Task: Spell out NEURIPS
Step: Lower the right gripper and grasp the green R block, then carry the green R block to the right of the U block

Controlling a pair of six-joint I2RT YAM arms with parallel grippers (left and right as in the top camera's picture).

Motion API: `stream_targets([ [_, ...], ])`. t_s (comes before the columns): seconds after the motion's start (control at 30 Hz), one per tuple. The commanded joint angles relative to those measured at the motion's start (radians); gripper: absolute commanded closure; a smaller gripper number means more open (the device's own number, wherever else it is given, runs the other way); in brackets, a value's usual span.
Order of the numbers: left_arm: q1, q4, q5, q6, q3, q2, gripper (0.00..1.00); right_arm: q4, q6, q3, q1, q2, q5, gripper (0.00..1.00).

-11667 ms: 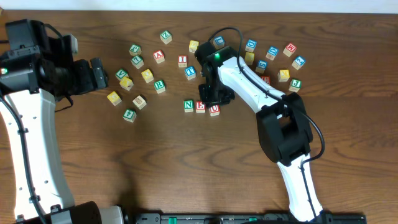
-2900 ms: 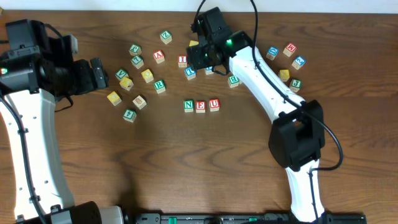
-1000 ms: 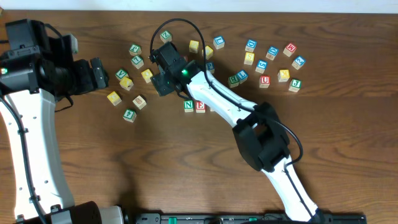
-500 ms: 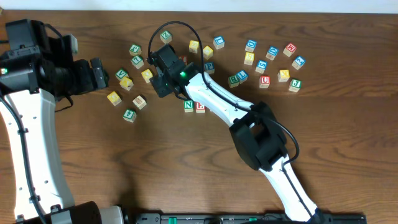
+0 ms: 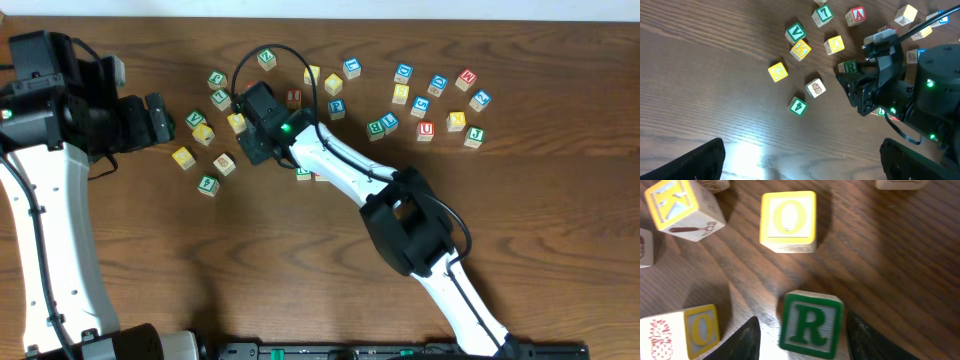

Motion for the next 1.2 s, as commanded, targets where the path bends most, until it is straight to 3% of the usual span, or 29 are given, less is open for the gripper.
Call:
stream_targets([
  [0.0, 0.003, 0.000, 0.012, -0.001, 0.023, -0.007, 0.03, 0.005, -0.006, 0.013, 0.011, 0.020, 0.033, 0.53],
  [0.8, 0.003, 0.000, 0.012, -0.001, 0.023, -0.007, 0.02, 0.016, 0.002, 0.014, 0.008, 0.011, 0.086, 0.77],
  [1.17, 0.002, 0.000, 0.012, -0.001, 0.023, -0.007, 0.02, -0.103, 0.002, 0.014, -0.006, -0.169, 0.086, 0.82],
])
